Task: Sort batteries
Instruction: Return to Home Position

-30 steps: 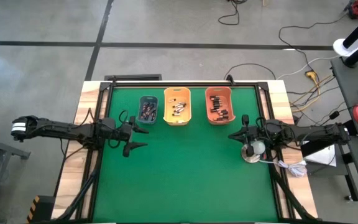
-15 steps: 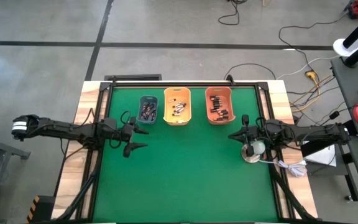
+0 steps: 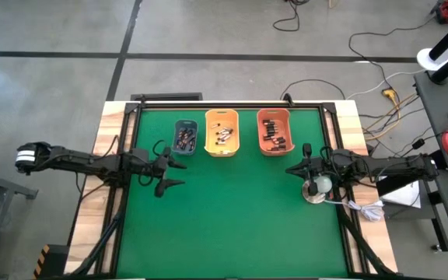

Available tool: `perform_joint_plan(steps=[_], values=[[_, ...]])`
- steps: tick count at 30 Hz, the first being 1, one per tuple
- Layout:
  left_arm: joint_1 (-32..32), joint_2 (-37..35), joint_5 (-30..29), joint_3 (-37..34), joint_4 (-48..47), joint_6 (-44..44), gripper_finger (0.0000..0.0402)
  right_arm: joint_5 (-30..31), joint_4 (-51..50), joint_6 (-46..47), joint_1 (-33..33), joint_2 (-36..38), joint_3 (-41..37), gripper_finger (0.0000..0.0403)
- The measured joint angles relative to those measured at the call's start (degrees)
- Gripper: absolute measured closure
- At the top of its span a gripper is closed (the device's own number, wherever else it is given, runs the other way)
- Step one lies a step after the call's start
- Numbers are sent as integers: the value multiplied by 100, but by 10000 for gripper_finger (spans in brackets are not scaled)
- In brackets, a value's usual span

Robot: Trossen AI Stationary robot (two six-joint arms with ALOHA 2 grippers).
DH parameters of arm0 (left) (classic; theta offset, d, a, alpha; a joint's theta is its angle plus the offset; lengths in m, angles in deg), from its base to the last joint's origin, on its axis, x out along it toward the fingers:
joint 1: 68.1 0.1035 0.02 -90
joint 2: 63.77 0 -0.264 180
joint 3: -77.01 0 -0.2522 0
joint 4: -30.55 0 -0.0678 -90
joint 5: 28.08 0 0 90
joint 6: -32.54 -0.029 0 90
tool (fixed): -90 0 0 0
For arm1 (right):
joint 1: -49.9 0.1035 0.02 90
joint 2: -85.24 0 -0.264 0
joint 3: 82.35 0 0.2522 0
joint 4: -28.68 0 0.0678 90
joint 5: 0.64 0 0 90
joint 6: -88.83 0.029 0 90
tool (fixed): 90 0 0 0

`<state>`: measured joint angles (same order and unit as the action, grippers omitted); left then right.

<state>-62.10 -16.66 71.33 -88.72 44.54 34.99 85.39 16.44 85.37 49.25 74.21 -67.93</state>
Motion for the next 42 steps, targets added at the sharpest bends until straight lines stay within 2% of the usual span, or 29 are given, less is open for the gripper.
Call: perform_joint_plan(steps=[20,42], values=[[0,310,0,0,2,0,139,1,0,1,0,0,-1,390],[-1,350,0,0,4,0,139,1,0,0,-1,0,-1,390]])
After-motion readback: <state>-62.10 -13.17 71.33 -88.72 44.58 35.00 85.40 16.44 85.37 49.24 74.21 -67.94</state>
